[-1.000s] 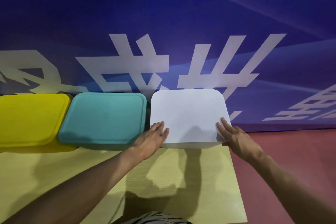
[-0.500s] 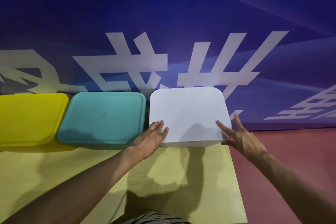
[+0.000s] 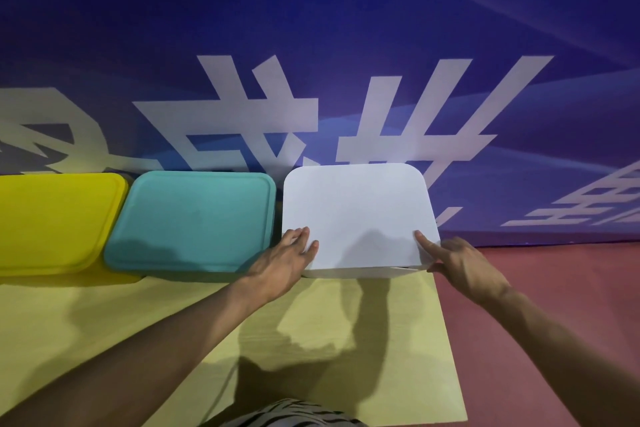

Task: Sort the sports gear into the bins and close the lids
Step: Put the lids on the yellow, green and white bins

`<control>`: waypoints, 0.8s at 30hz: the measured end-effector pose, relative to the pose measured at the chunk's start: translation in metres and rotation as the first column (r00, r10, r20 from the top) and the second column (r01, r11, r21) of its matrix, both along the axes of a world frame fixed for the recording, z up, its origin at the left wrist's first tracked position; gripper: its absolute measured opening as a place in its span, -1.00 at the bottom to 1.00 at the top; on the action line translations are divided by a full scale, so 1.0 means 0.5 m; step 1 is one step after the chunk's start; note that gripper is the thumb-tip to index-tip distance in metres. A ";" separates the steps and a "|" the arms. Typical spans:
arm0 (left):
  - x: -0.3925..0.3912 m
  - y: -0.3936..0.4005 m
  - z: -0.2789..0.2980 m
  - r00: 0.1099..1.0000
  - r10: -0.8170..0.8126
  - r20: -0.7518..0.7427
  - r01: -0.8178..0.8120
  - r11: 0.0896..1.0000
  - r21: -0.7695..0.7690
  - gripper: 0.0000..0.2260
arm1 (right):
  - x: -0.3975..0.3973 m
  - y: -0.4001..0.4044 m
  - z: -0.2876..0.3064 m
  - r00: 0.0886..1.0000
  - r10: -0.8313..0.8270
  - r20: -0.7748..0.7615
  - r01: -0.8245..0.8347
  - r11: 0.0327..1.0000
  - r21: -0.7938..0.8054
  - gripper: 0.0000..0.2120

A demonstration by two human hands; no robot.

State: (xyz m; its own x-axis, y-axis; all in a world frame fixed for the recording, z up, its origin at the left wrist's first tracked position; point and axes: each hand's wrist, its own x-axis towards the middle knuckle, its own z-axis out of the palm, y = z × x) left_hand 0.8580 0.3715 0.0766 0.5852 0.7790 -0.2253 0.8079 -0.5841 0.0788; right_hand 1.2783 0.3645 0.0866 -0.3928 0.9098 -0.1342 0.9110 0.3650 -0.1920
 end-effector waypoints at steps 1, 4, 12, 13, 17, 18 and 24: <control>-0.001 0.000 -0.003 1.000 0.004 0.007 -0.004 1.000 0.002 -0.36 | -0.002 -0.002 0.001 1.000 -0.005 -0.013 0.005 1.000 0.005 0.00; -0.004 -0.003 -0.010 1.000 0.002 0.003 -0.002 1.000 -0.004 -0.34 | -0.008 -0.009 0.004 0.999 -0.011 -0.034 0.012 1.000 0.024 -0.12; 0.000 -0.004 -0.003 1.000 -0.007 -0.017 0.007 1.000 0.020 -0.38 | -0.027 -0.016 0.004 0.996 -0.056 0.071 0.047 0.992 0.120 -0.16; -0.001 -0.003 -0.003 1.000 -0.010 -0.016 0.011 1.000 0.020 -0.39 | -0.030 -0.018 0.007 0.995 -0.067 0.070 0.059 0.991 0.120 -0.16; 0.001 -0.009 0.004 1.000 -0.002 -0.007 0.002 1.000 0.014 -0.41 | -0.033 -0.021 0.008 0.995 -0.085 0.044 0.081 0.993 0.090 -0.09; 0.000 -0.011 0.004 1.000 0.003 -0.003 -0.003 1.000 0.025 -0.42 | -0.030 -0.023 0.011 0.995 -0.080 0.061 0.075 0.994 0.081 -0.08; -0.004 0.001 0.004 0.997 -0.033 -0.065 0.035 0.999 0.039 -0.40 | -0.030 0.023 0.079 0.938 0.037 0.344 -0.075 0.992 0.097 -0.21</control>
